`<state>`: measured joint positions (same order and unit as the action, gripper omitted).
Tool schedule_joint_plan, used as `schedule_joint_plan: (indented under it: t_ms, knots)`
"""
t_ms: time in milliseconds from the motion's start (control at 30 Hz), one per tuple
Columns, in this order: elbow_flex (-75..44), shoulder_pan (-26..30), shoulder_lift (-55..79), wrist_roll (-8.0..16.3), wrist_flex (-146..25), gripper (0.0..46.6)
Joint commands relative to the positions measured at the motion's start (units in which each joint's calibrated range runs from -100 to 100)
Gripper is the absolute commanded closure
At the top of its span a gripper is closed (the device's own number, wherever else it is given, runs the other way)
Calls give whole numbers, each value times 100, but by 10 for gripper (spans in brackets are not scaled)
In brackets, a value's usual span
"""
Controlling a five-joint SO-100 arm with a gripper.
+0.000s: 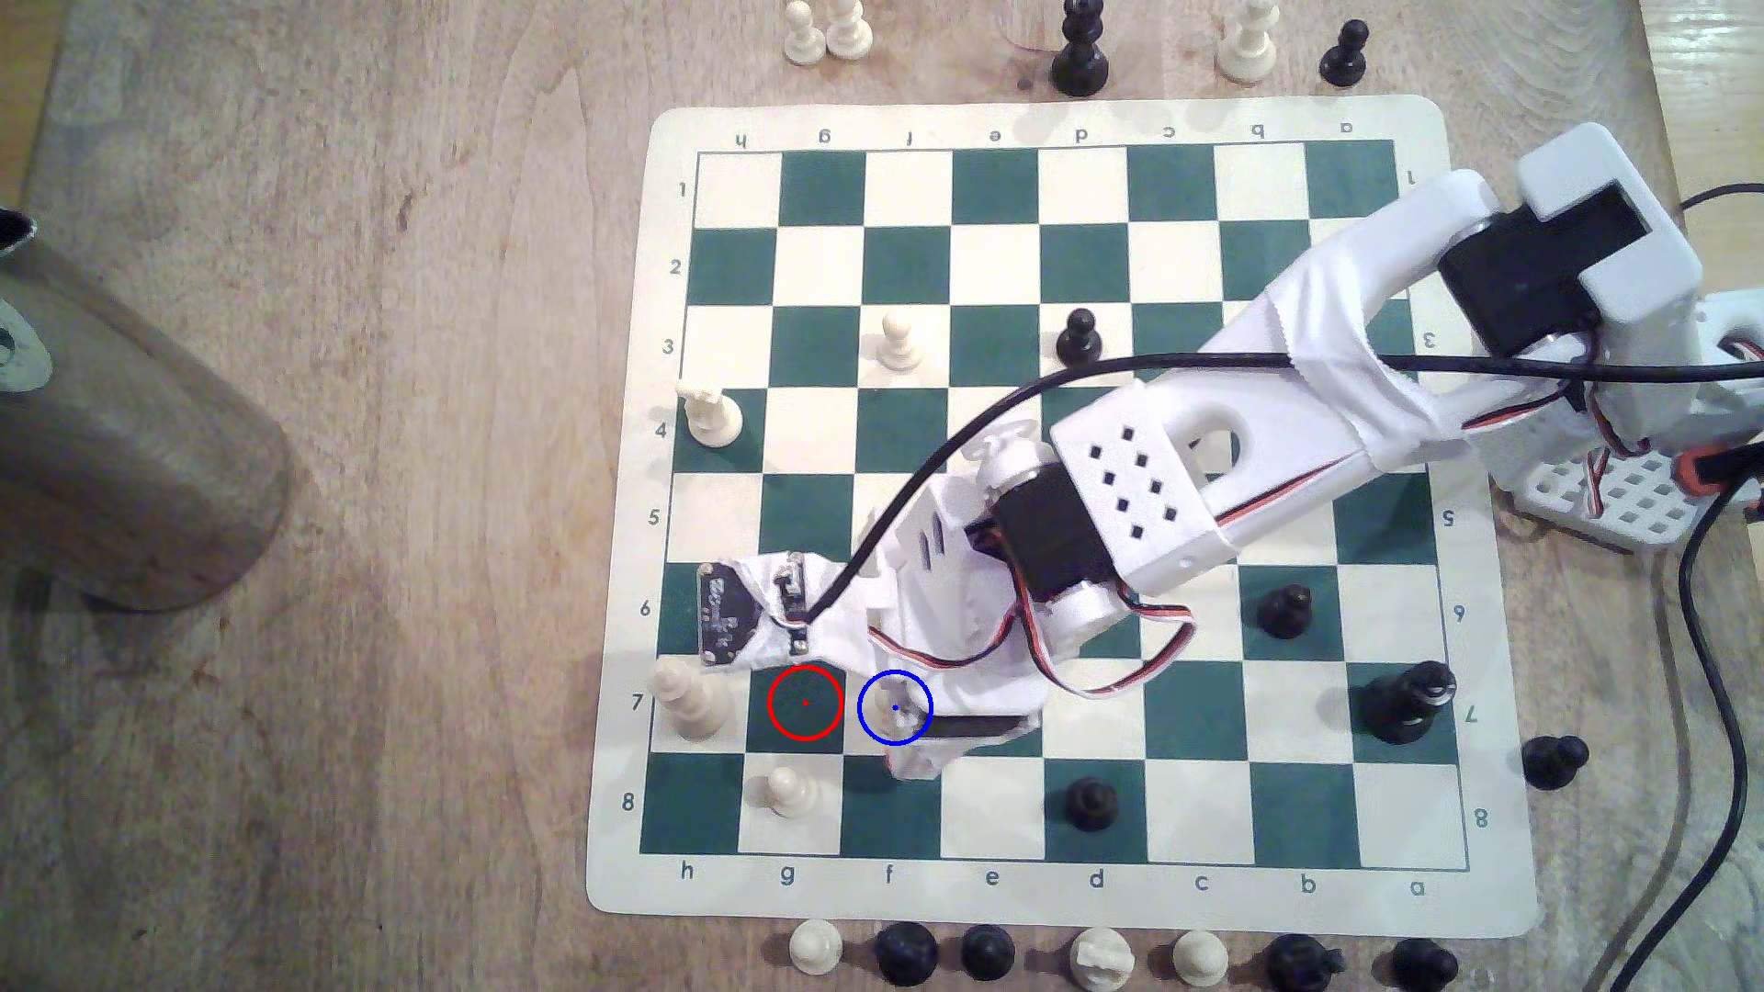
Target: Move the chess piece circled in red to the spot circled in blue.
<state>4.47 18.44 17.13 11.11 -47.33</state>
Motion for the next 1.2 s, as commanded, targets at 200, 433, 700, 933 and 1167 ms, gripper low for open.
schedule_joint_plan:
  t_ms: [200,433,700,933,1167]
  knots:
    - [296,30,-882,-83,-296,291]
    - [1039,92,-2146,-39,-861,289]
    - [1837,444,-3590,44,-1622,301]
    - [3288,468,-4685,49,-1663,308]
    - [4865,530,-6017,5,-1540,364]
